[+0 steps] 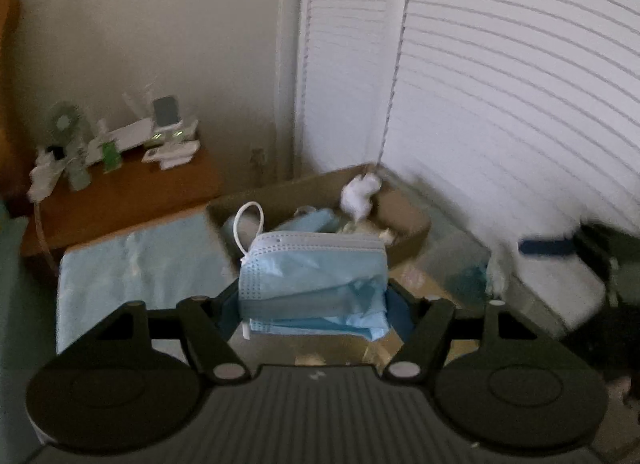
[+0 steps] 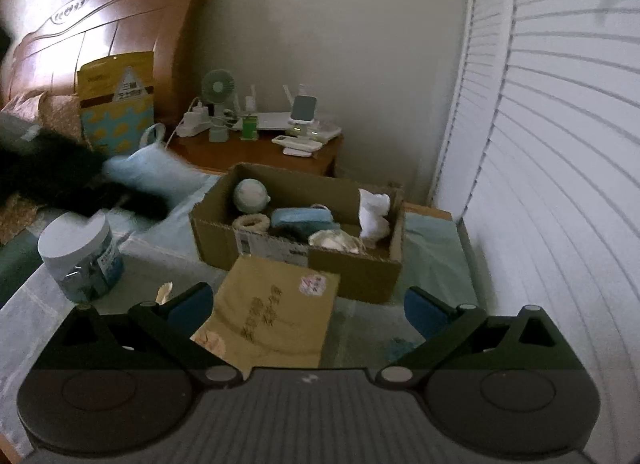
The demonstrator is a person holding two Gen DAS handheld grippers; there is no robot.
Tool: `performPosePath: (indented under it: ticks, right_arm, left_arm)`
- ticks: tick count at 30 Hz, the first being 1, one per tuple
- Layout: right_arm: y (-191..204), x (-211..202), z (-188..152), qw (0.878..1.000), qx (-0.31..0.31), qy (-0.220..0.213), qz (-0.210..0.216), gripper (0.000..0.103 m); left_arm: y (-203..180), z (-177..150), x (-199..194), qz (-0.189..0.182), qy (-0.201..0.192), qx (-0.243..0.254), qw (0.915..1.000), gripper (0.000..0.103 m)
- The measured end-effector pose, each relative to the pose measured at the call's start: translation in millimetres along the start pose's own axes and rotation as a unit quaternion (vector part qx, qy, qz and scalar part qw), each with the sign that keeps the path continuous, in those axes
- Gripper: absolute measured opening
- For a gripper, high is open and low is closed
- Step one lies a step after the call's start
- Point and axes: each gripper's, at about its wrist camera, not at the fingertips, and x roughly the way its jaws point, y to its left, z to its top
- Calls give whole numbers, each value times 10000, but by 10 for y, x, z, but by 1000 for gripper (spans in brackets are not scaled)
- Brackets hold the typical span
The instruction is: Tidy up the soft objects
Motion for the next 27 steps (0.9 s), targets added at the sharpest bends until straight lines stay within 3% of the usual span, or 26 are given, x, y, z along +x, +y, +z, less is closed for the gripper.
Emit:
performPosePath:
  ticks: [7,13,15,18,27]
  right_arm:
    - [-57,-108,-84,9999,29,-37,-124,103]
    - [-154,-140,-124,9998,153,-33,-144,103]
    - [-182,-124,-135,9997,185,-16,-142,103]
    - [-211,-110,-148,9997,218,14,-121,103]
    - [-222,-113,-167,9997,228,54,-117,103]
  left_arm:
    - [56,318,500,217,-9,-298,9993,73]
    - [158,339,842,442,182,-558,9973,73]
    - [201,324,913,456,249,-675,9964,78]
    - [196,288,952,644,321,-666,9952,96]
    - [119,204,722,584,197,-535,9967,96]
